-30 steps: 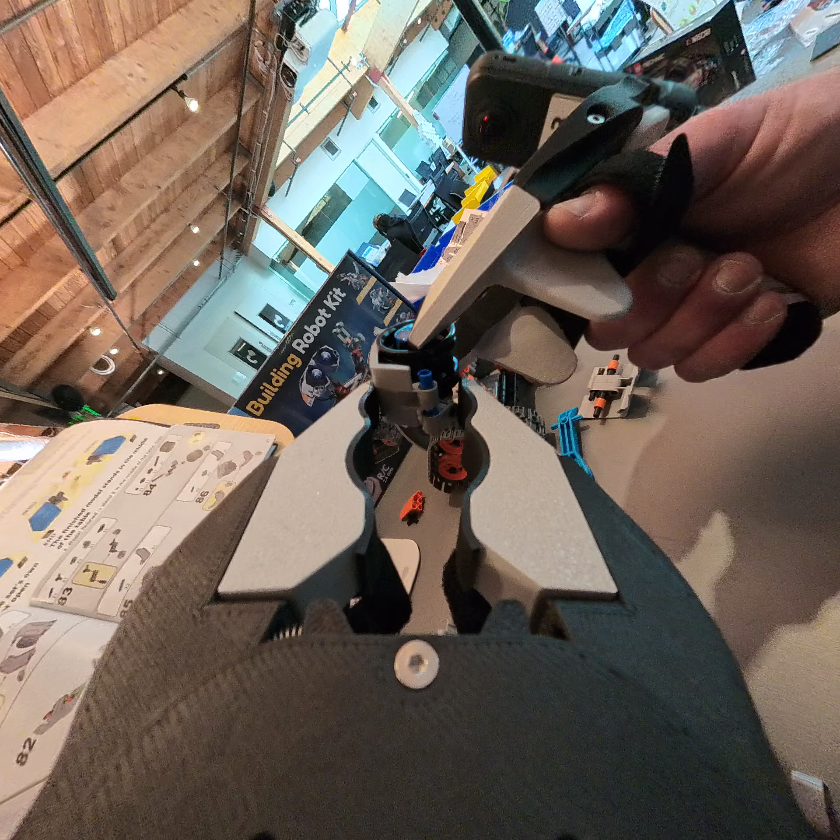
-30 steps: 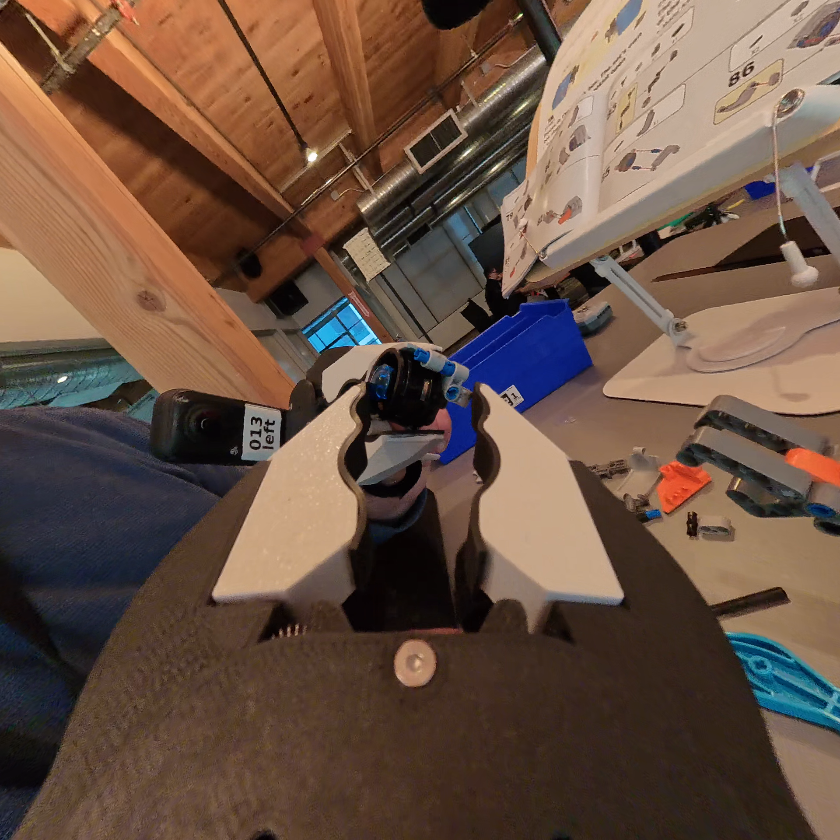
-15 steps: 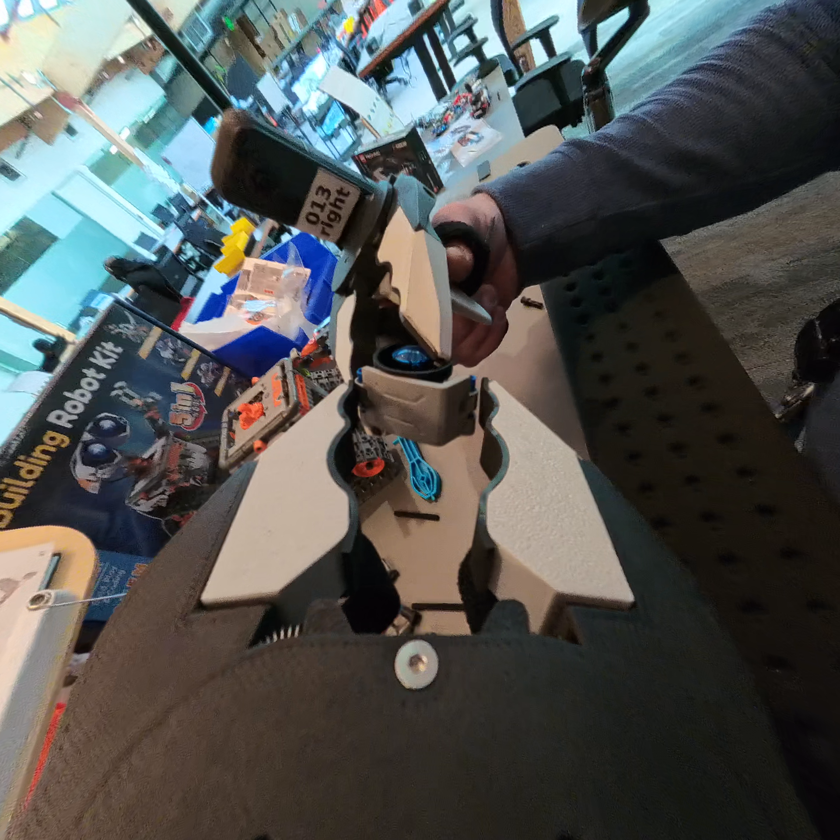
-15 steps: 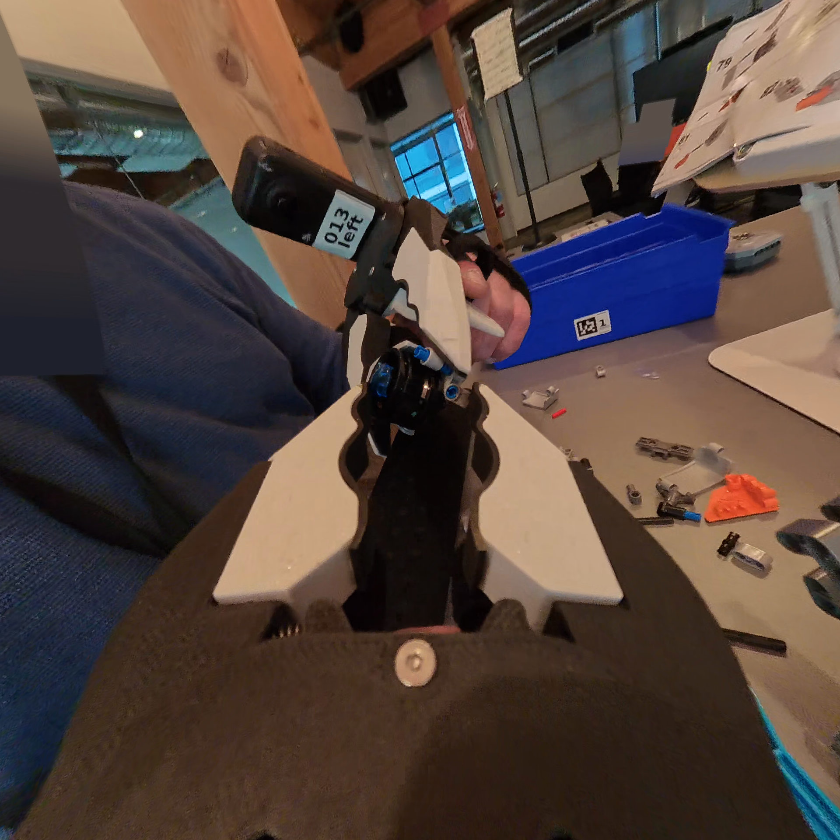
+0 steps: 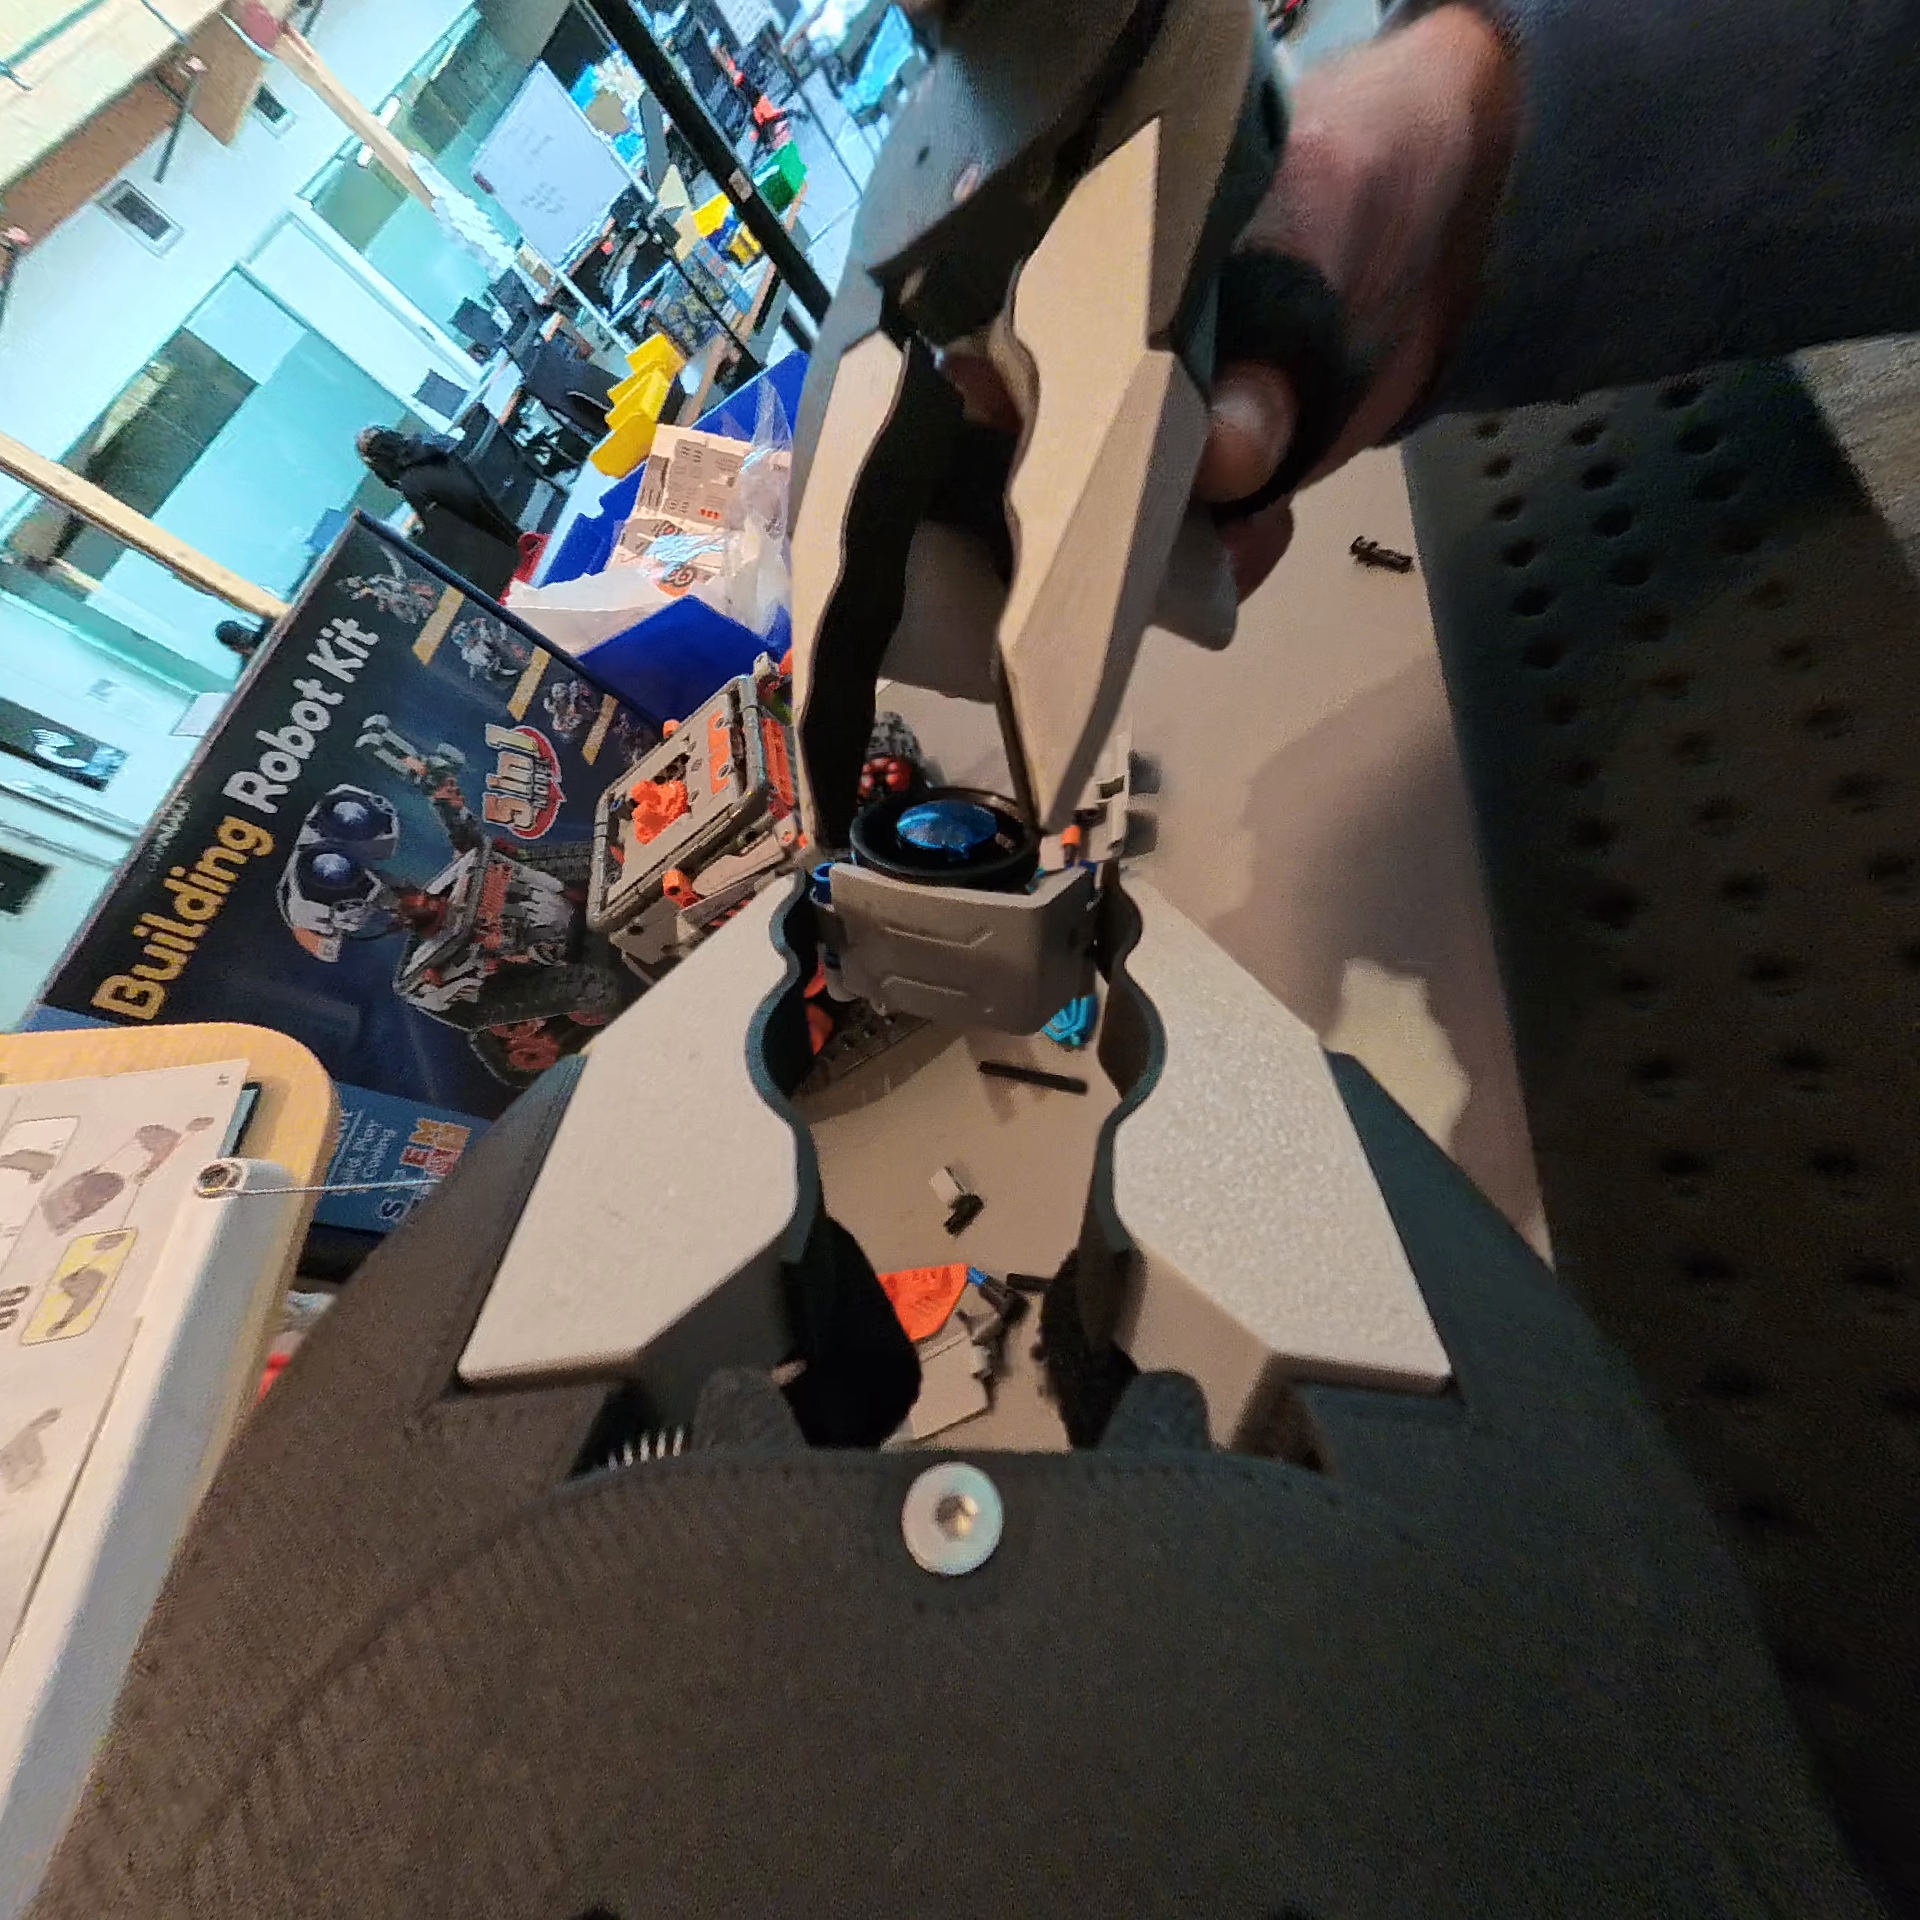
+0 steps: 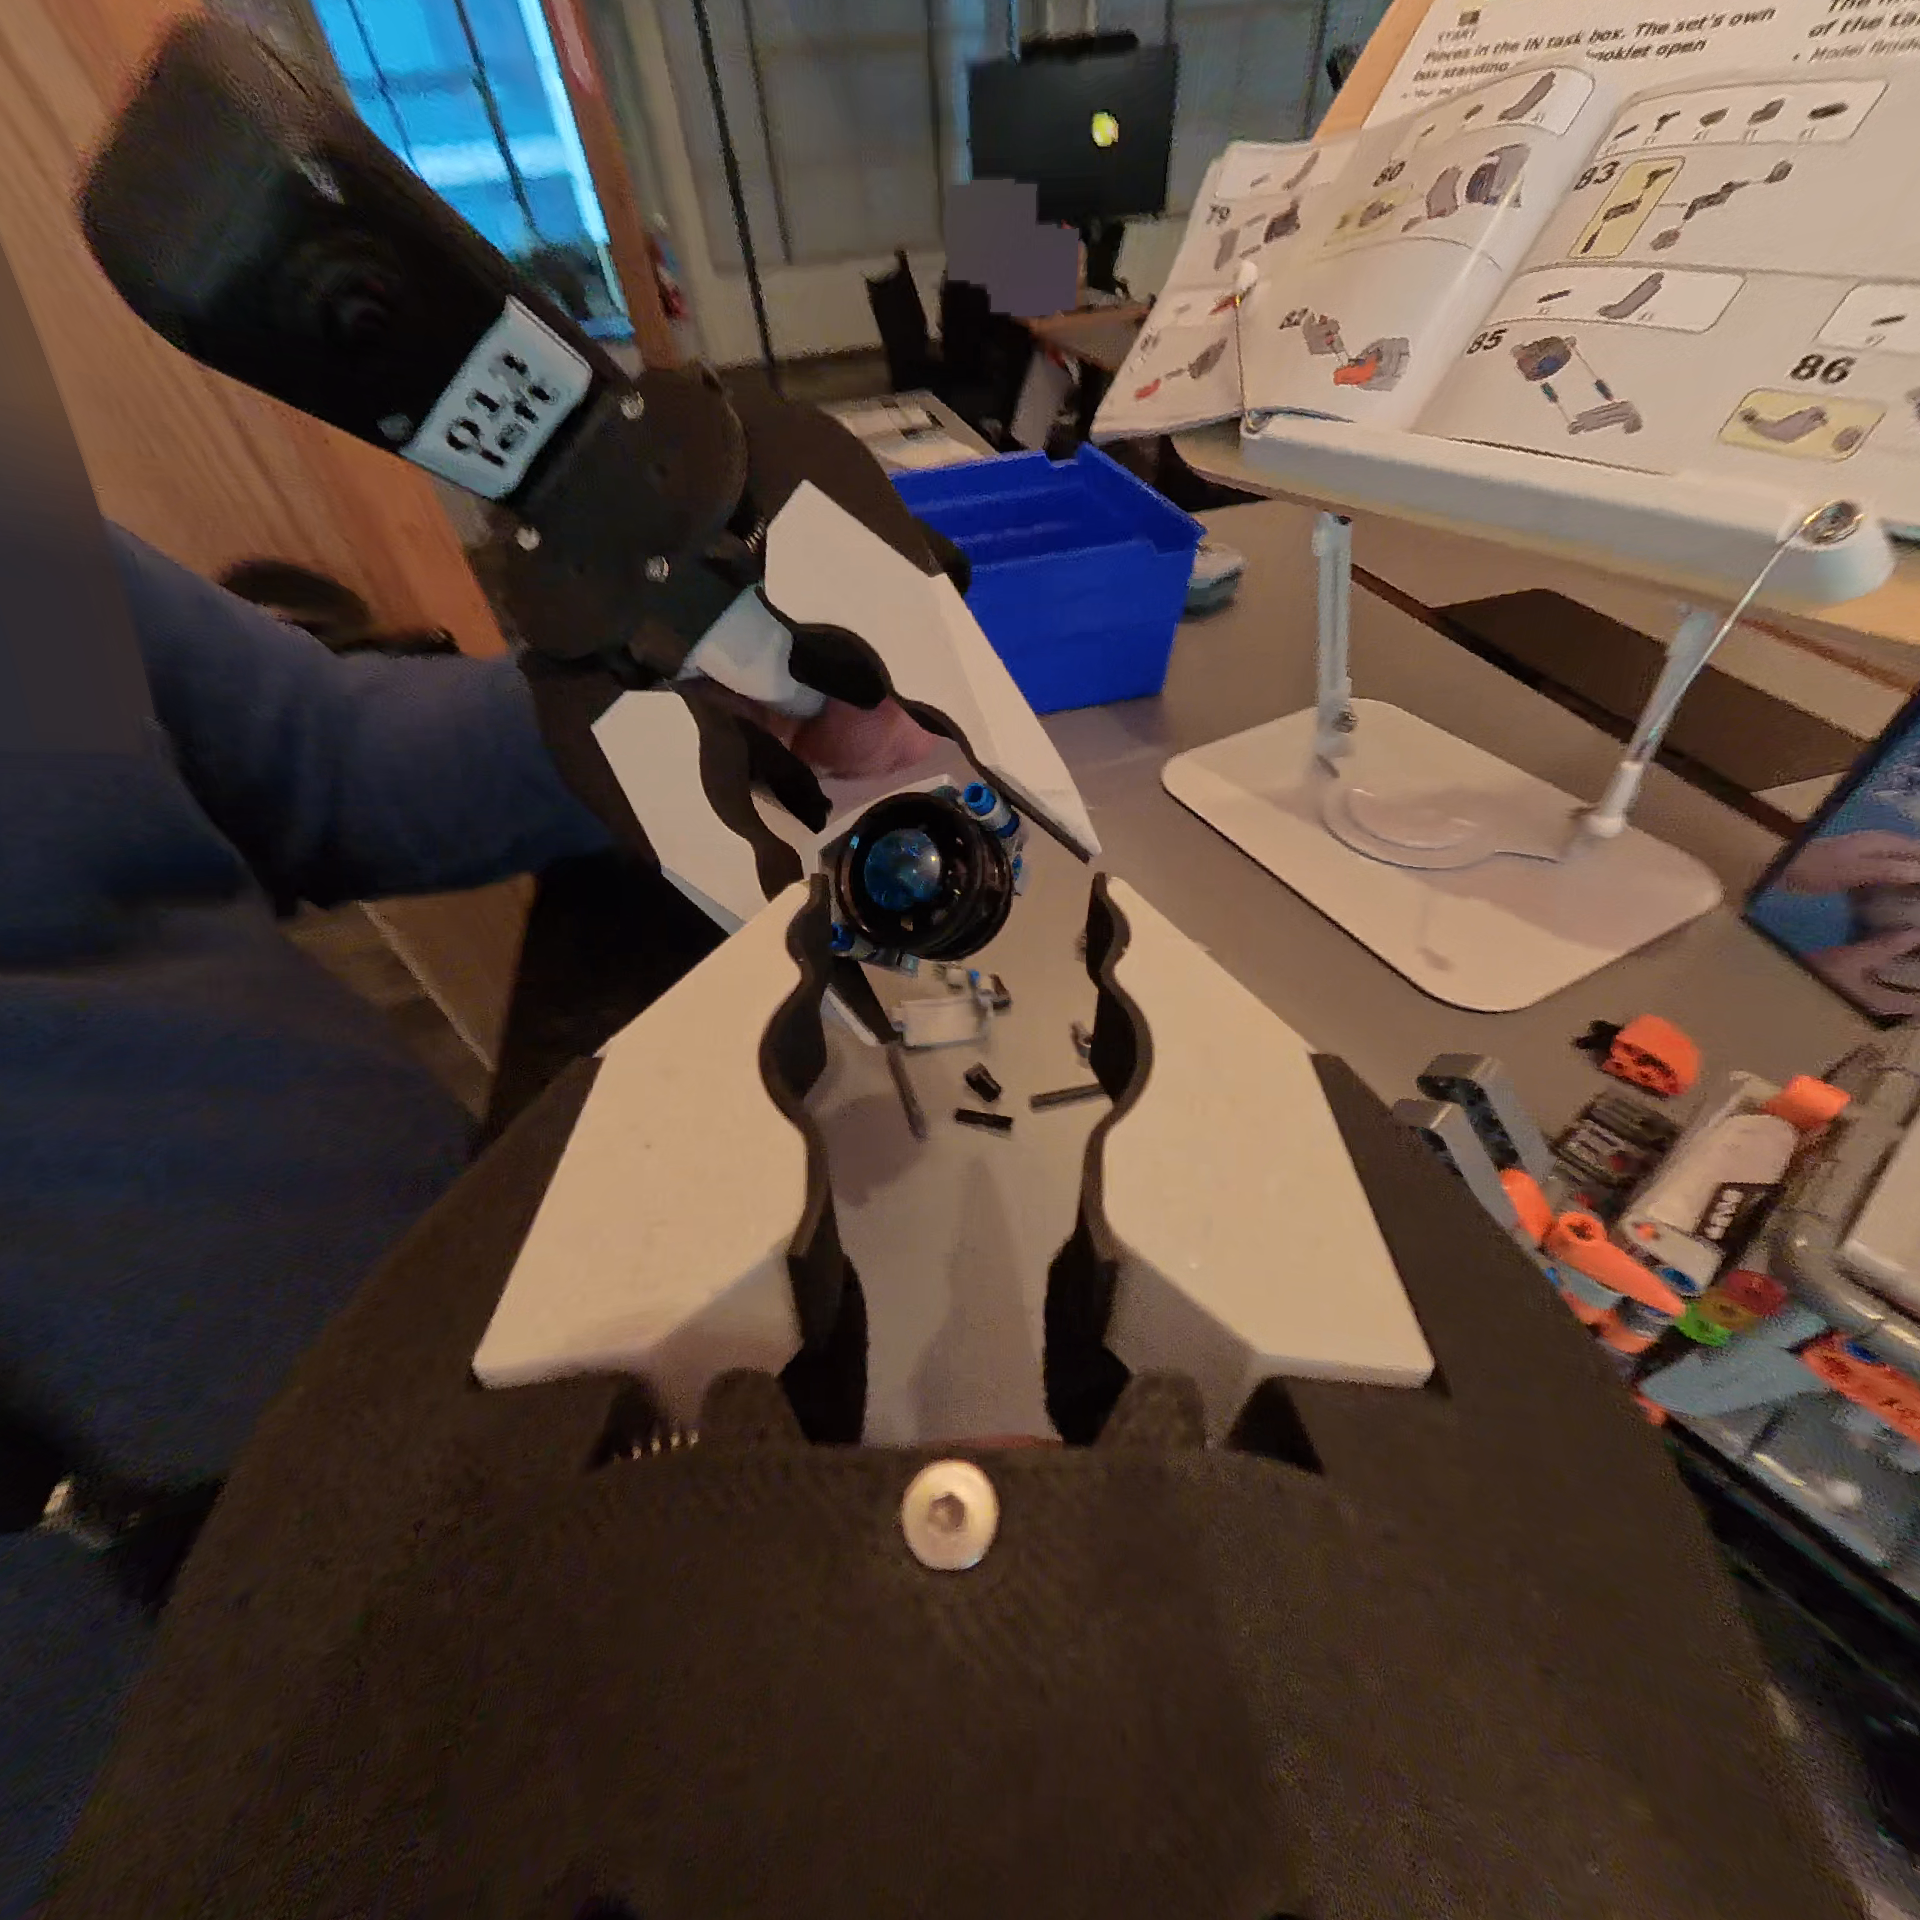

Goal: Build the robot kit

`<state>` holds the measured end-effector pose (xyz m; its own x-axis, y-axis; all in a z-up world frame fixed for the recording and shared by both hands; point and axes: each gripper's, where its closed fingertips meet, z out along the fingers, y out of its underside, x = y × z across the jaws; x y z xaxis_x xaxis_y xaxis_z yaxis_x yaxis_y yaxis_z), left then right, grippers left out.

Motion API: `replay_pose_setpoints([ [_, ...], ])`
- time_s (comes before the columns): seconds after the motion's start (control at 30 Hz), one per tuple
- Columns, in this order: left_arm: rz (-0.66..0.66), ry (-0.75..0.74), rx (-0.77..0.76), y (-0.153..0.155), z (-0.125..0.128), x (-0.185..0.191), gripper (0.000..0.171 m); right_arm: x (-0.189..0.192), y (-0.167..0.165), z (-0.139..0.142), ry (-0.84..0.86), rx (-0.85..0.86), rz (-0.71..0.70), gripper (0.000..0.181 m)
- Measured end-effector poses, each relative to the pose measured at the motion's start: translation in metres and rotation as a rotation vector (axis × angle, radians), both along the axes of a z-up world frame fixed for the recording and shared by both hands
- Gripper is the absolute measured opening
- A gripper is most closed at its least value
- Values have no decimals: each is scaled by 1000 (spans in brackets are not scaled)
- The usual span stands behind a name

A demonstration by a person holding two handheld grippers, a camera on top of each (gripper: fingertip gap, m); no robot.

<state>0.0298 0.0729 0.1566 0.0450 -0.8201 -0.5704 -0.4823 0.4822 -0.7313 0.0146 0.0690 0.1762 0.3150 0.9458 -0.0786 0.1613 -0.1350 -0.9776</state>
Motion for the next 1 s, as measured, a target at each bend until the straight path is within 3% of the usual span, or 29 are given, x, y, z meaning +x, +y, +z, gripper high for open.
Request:
replay_pose_setpoints([
  [0.17, 19, 34, 10, 4, -6, 2, 51, -6, -2, -5, -114, 121, -55, 29],
  [0.3, 47, 122, 44, 8, -16, 1, 51, -9, 1, -13, -220, 195, -101, 29],
  [0.37, 62, 168, 66, 10, -21, 0, 51, -8, 6, -18, -280, 197, -145, 37],
  [0.53, 125, 268, 140, 18, -35, -1, 50, -9, 11, -35, -431, 241, -195, 33],
  [0.73, 112, 189, 137, 17, -26, 1, 51, -9, 11, -26, -362, 374, -247, 31],
  [1.0, 29, 60, 57, 7, -14, 5, 50, -7, 4, -14, -195, 353, -216, 31],
])
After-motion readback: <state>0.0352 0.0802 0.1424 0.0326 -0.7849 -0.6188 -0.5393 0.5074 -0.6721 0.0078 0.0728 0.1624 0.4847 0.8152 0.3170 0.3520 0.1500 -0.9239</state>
